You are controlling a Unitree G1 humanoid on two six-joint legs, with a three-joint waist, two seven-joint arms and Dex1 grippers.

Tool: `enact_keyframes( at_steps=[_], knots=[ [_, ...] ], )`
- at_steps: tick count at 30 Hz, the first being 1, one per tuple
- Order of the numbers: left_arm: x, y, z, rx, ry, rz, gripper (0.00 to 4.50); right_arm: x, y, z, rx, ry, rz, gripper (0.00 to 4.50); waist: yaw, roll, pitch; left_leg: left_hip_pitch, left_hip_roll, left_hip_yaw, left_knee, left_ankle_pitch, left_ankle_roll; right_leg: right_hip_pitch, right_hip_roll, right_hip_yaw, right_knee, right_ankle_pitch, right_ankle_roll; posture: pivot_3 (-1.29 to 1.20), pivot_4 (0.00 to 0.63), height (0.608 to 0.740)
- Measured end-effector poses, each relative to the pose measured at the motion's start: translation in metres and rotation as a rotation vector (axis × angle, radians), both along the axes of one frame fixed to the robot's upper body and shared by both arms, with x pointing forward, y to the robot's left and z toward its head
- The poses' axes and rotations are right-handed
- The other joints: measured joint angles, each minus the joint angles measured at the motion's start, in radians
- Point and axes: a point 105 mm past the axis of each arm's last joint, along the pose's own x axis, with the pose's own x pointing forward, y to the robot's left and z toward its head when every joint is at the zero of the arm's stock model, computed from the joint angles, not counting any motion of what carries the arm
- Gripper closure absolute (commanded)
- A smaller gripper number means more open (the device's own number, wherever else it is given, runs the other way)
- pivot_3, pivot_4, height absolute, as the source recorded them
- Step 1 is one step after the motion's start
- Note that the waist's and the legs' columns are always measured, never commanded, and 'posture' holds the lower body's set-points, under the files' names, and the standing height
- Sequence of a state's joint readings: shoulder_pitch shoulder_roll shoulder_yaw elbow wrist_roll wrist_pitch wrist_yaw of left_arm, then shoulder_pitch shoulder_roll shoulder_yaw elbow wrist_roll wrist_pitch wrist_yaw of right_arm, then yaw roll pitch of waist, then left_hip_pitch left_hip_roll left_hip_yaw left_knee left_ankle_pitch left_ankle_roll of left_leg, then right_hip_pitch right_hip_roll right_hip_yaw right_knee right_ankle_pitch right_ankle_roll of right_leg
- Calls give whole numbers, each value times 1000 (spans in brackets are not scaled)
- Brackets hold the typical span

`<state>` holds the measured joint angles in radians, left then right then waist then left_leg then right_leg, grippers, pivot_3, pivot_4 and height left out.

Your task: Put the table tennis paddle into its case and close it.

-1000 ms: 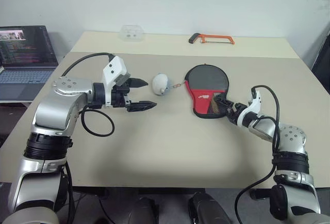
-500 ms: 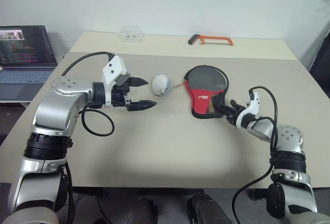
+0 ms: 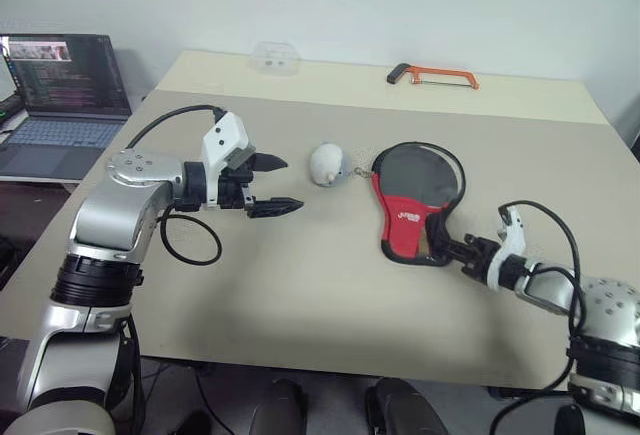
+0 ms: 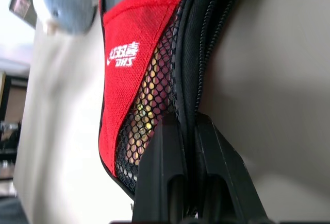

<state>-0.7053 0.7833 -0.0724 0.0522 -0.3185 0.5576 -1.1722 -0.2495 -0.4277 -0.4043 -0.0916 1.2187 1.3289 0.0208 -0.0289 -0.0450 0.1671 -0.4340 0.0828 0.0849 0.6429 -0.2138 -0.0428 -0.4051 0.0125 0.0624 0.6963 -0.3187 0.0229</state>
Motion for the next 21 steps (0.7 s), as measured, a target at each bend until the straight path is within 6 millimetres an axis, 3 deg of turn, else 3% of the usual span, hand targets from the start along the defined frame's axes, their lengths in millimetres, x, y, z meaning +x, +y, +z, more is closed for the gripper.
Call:
enact_keyframes(
  at_steps=[13, 21],
  knots=[
    [3, -6, 0, 10, -3, -44, 0, -90, 19, -18, -7, 103, 247, 4490, -4, 0, 0, 0, 0, -2, 1, 0, 0, 0, 1, 0, 2, 0, 0, 0, 150, 740],
    [3, -9, -5, 12, 13, -57, 0, -111, 25, -20, 1, 132, 300, 4490, -3, 0, 0, 1, 0, -2, 2, 0, 0, 1, 1, 0, 2, 0, 0, 0, 150, 740]
  ],
)
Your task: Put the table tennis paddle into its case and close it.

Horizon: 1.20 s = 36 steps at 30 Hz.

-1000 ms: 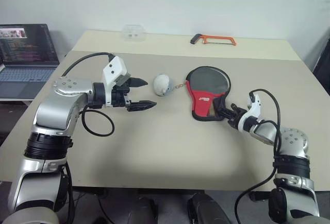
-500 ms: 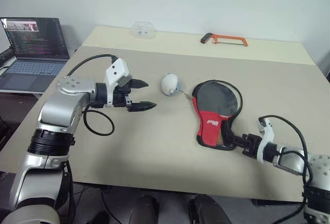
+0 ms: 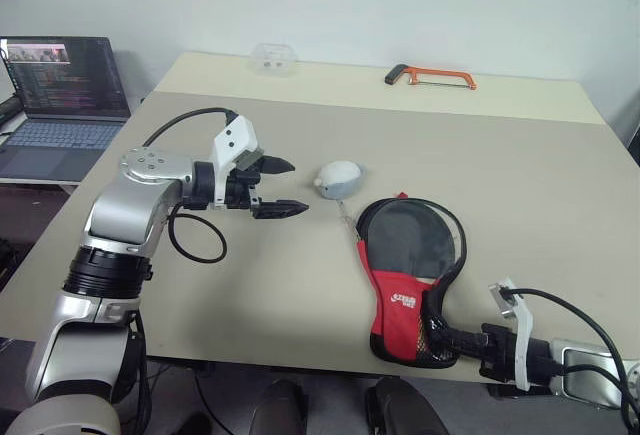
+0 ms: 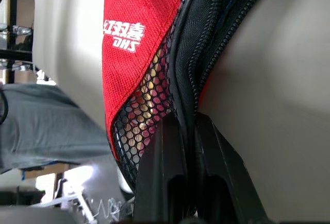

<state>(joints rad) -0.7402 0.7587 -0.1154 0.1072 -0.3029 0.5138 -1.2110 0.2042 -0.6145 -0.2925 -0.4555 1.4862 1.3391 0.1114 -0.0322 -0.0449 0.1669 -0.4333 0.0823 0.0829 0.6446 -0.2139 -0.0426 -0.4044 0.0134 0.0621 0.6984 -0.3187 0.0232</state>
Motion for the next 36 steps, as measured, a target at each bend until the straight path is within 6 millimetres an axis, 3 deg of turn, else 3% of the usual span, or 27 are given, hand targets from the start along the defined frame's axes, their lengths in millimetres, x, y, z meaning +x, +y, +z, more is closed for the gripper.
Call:
enact_keyframes(
  at_steps=[18, 22, 31, 32, 34, 36],
  knots=[
    [1, 1, -1, 11, -1, 10, 0, -2, 6, 1, 5, -20, 35, 4490, 0, 0, 0, 1, 0, 0, 1, 0, 0, 0, 0, 0, 2, 0, 0, 0, 150, 740],
    [1, 1, -1, 11, -2, 11, 0, -7, 10, 6, -18, -53, 106, 3405, 1, 0, 0, 0, 0, -1, 1, 0, 0, 0, 0, 0, 2, 0, 0, 0, 150, 740],
    [1, 0, -2, 8, -2, 8, 0, -13, 10, 29, -11, -151, 240, 246, 1, 0, 0, 1, 0, -1, 2, 0, 0, 1, 0, 0, 2, 1, 1, 0, 150, 740],
    [1, 0, -2, 7, -1, 8, 0, -12, 5, 30, -48, -171, 256, 30, 1, 0, 0, 1, -1, -1, 3, 0, 0, 1, 0, 0, 2, 1, 1, 0, 150, 740],
    [2, 0, -2, 8, -3, 9, 0, -12, -17, 30, -179, -197, 292, 30, 3, 0, 0, 0, -2, -1, 3, 0, 0, 1, -1, 0, 2, 1, 1, 0, 150, 740],
    [5, 2, -2, 11, -13, 26, 0, -12, -49, 36, -326, -232, 342, 30, 5, 1, 0, 1, -2, 0, 3, 0, 0, 1, -1, 0, 2, 1, 1, 0, 150, 740]
  ],
)
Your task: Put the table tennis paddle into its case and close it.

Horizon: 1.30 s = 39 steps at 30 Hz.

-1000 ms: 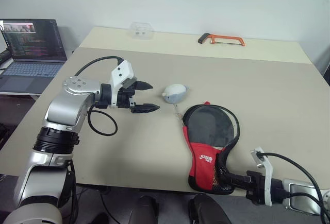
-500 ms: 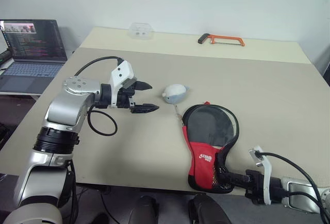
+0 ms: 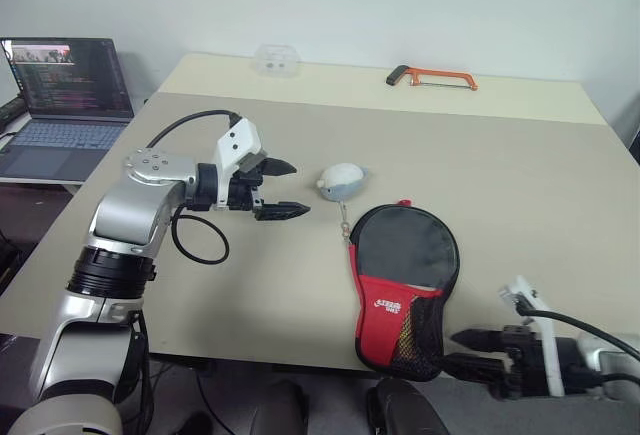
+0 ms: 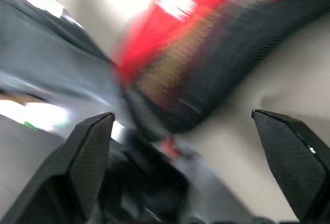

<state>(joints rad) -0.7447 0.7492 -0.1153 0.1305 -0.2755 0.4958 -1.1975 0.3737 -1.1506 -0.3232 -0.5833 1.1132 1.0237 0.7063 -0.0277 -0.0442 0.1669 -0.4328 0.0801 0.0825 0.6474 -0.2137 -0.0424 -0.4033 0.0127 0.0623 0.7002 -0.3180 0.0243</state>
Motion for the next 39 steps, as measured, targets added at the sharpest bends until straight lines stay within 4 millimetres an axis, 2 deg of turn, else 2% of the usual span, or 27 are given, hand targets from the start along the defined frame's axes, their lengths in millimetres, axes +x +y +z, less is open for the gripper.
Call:
enact_keyframes(
  at_steps=[3, 4, 5, 8, 10, 12, 16, 18, 21, 25, 29, 34, 37, 39],
  knots=[
    [9, 4, 1, -5, -20, 46, 0, 14, -24, 20, -106, -138, 36, 30, 1, -3, -1, 1, 1, -2, 0, 0, 0, 1, 1, -1, 0, 0, 0, 0, 150, 740],
    [12, 4, 2, -9, -31, 60, 0, 22, -26, 28, -116, -191, 32, 30, -1, -3, -1, 1, 1, -2, 1, 0, 0, 1, 1, -1, 0, 0, 0, 0, 150, 740],
    [18, 3, 4, -19, -44, 87, 0, 38, -28, 43, -121, -302, 17, 30, -4, -3, -1, 1, 1, -2, 1, 0, 0, 1, 1, 0, 0, 1, 0, 0, 150, 740],
    [30, -3, 11, -46, -89, 128, 0, 77, -15, 92, -71, -625, -27, 30, -7, -3, -1, 2, 0, -2, 1, 0, 0, 2, 2, 1, 0, 2, 1, 0, 150, 740],
    [36, -5, 10, -57, -98, 154, 0, 92, 5, 101, -12, -738, -41, 30, -6, -4, -2, 2, 1, -2, 1, 0, 0, 2, 2, 1, 0, 2, 1, 0, 150, 740],
    [40, -11, 5, -68, -88, 163, 0, 100, 29, 94, 45, -770, -33, 30, -4, -2, -1, 0, 1, -1, 1, 0, 0, -1, 2, 2, 0, 2, 1, 0, 150, 740],
    [48, -29, -2, -94, -75, 179, 0, 117, 75, 60, 77, -782, -55, 30, 4, -2, -1, -2, 1, 1, 2, 1, -1, -2, 1, 2, 0, 2, 1, 0, 150, 740],
    [50, -35, -3, -98, -77, 177, 0, 122, 90, 43, 72, -774, -77, 30, 6, -2, -1, -2, 0, 2, 2, 1, -2, -2, 0, 2, -1, 2, 1, 0, 150, 740],
    [49, -38, -5, -101, -69, 171, 0, 132, 102, 31, 93, -781, -179, 30, 3, -2, -1, -1, 1, 2, 3, 1, -2, -2, 0, 2, 1, 2, 1, 0, 150, 740],
    [45, -40, -7, -101, -63, 162, 0, 138, 109, 14, 59, -782, -206, 30, 1, -2, -1, 0, 1, 2, 3, 1, -2, -2, 0, 2, 4, 2, 0, 0, 150, 740],
    [45, -42, -10, -103, -56, 165, 0, 143, 117, -10, 59, -705, -234, 30, 0, -2, -1, 1, 1, 1, 8, 1, -1, -2, 0, 2, 11, 1, -1, 0, 150, 740],
    [54, -55, -21, -95, -17, 204, 0, 150, 123, -15, 64, -706, -238, 30, -1, -2, -2, 1, 1, 1, 14, 1, -1, -1, 1, 1, 16, 1, -1, 0, 150, 740],
    [58, -70, -40, -61, 43, 225, 0, 154, 129, -16, 64, -717, -229, 30, -2, -3, -4, 2, 0, 1, 15, 1, -1, 0, 1, 1, 17, 1, -1, 0, 150, 740],
    [62, -73, -47, -48, 64, 252, 0, 154, 131, -16, 66, -721, -224, 30, -2, -3, -4, 2, 1, 0, 15, 1, -1, 0, 2, 1, 17, 1, -1, 0, 150, 740]
  ],
)
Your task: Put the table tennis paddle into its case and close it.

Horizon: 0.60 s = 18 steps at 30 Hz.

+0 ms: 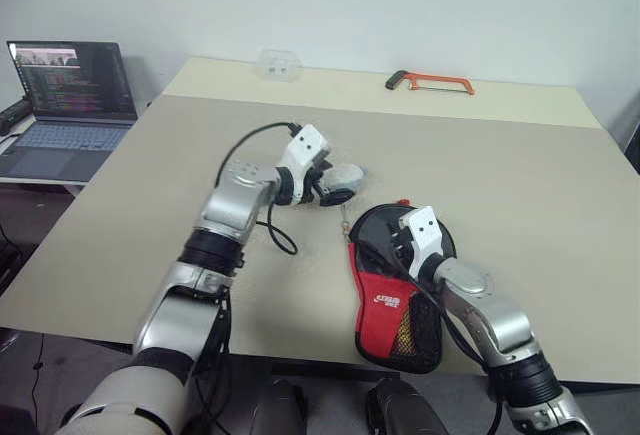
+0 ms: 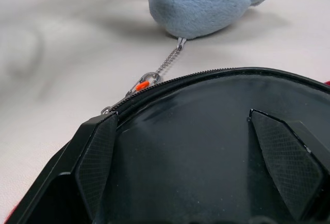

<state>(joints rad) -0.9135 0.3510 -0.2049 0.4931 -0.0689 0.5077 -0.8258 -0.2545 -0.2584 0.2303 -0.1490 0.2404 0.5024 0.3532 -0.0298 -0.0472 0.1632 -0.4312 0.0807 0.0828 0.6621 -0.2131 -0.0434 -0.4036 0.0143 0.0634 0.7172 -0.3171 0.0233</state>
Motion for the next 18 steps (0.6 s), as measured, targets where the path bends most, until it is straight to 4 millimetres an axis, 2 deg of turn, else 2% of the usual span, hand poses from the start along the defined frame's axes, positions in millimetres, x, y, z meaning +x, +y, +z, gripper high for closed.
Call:
enact_keyframes(
  at_steps=[7, 18],
  knots=[
    [17, -4, -1, 33, -9, 94, 0, -2, 6, -2, -11, -8, 13, 30, -2, 0, -1, 0, 0, 0, 0, 0, 0, 0, 0, 0, 0, 0, 0, 0, 150, 740],
    [33, 0, -29, 207, -15, 188, 0, -4, 8, -3, -19, -13, 12, 30, -1, -1, -2, 0, 0, 0, -1, 0, 0, 0, 0, -1, -1, 0, 0, 0, 150, 740]
  ],
)
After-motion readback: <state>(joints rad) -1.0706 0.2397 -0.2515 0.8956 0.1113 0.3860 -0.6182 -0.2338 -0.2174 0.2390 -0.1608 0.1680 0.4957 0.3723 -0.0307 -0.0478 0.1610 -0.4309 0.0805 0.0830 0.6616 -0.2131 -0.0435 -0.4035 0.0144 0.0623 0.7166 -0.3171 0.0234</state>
